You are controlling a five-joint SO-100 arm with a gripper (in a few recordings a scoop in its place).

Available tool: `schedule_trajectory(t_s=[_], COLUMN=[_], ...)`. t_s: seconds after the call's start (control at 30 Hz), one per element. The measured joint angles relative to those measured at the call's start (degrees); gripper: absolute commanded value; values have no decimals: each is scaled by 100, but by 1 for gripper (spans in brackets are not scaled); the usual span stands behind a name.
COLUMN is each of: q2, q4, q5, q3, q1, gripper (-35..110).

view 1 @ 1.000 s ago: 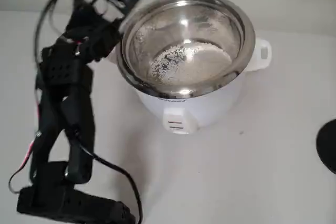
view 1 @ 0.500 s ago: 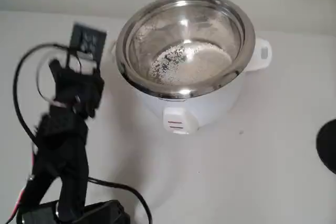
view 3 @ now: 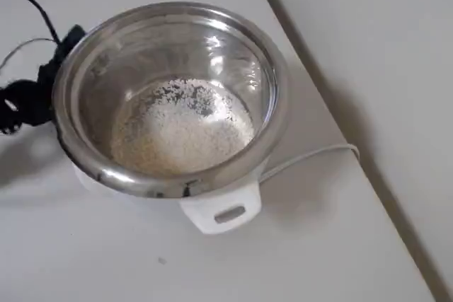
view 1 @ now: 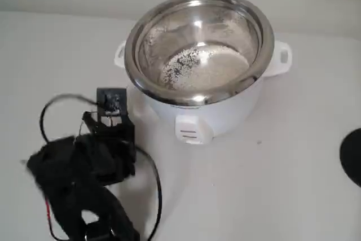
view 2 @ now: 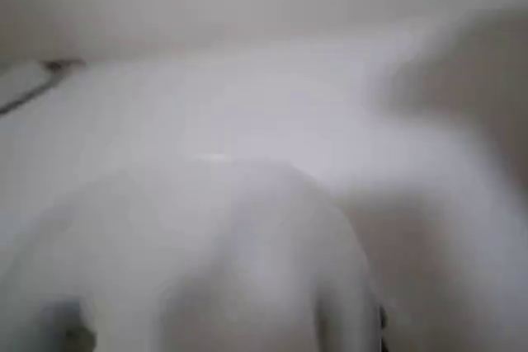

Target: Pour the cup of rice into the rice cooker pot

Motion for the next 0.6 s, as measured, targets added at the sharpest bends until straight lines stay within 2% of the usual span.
schedule_trajectory(t_s=[0.1,0.23,0.33,0.37,0.6], q2=[-659,-958,-1081,-1125,-1521], q4=[-712,-984,-1116,-1187,-1608], q5=[-290,-439,-475,-501,-756], q3=[-281,-492,-554,-571,-817], q1=[-26,-53,-62,-62,-97], gripper=[27,27,20,8,9])
